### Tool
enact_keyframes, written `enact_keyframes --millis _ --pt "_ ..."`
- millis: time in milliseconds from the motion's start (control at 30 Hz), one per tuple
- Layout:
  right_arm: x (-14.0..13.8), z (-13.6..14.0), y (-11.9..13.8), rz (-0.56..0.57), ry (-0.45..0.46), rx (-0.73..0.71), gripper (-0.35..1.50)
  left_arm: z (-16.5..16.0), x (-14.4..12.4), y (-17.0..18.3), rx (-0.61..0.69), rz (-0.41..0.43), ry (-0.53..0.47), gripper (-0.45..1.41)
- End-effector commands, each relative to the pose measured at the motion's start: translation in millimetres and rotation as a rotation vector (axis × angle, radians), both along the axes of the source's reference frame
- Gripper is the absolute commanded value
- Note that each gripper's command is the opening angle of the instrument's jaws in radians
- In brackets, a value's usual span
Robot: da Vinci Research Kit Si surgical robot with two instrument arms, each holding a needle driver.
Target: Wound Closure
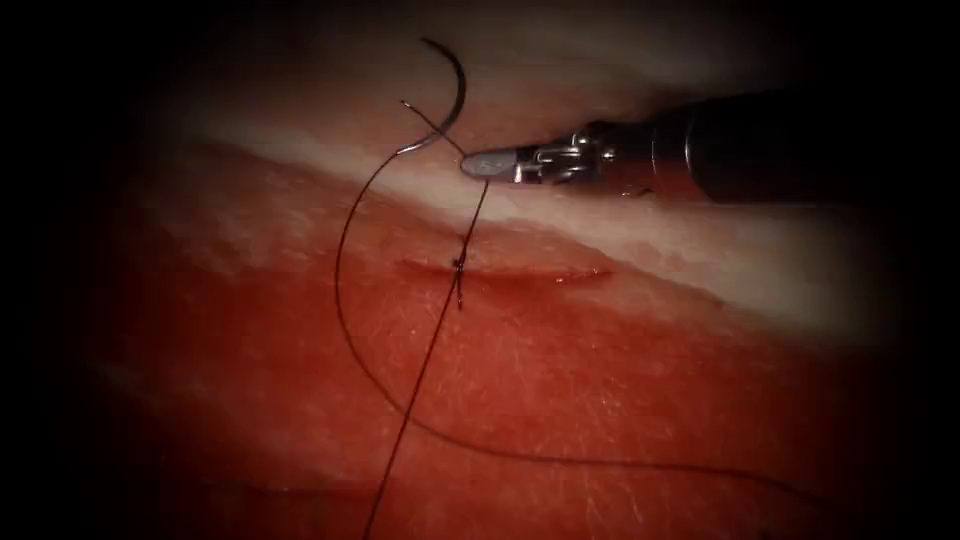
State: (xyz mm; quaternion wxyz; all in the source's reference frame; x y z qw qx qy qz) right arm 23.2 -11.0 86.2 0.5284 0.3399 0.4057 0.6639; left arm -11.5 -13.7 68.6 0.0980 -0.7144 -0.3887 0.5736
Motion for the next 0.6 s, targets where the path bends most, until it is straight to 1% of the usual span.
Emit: enact_keyframes --millis 33,233,300,333,400,467,500,533,567,600 --pt "0.7 0.8 0.5 0.003 -0.004 -0.007 -0.35 0.7 -0.5 -0.5 0.006 0.005 0.000 -0.45" --pt "0.1 0.7 0.4 0.005 -0.011 -0.004 -0.35 0.7 -0.2 -0.8 0.004 0.005 0.001 -0.45" --pt "0.3 0.4 -0.1 0.006 -0.008 -0.008 -0.35 0.6 -0.2 -0.6 0.005 0.004 0.002 -0.45" --pt "0.6 -0.1 -0.6 -0.010 0.011 -0.004 -0.35 0.2 -0.2 0.1 0.012 -0.001 0.004 -0.45" --pt "0.6 -1.0 -0.8 0.017 0.036 -0.014 -0.35 -0.4 0.0 1.1 0.028 -0.007 0.011 -0.45" --pt "0.6 -2.2 -1.3 0.004 0.087 -0.012 -0.35 -1.1 0.1 2.2 0.013 -0.025 0.004 -0.45" --pt "0.6 -2.8 -1.5 -0.003 0.107 -0.031 -0.35 -1.5 0.2 3.0 0.006 -0.036 0.000 -0.45" --pt "0.6 -3.4 -1.7 -0.027 0.121 -0.106 -0.32 -1.9 0.3 3.7 -0.003 -0.046 -0.005 -0.45" --pt "0.6 -3.9 -1.9 -0.053 0.129 -0.175 0.10 -2.3 0.4 4.4 -0.017 -0.058 -0.011 -0.45" --pt "0.6 -4.2 -2.0 -0.073 0.141 -0.226 0.46 -2.8 0.5 5.5 -0.032 -0.074 -0.018 -0.45"
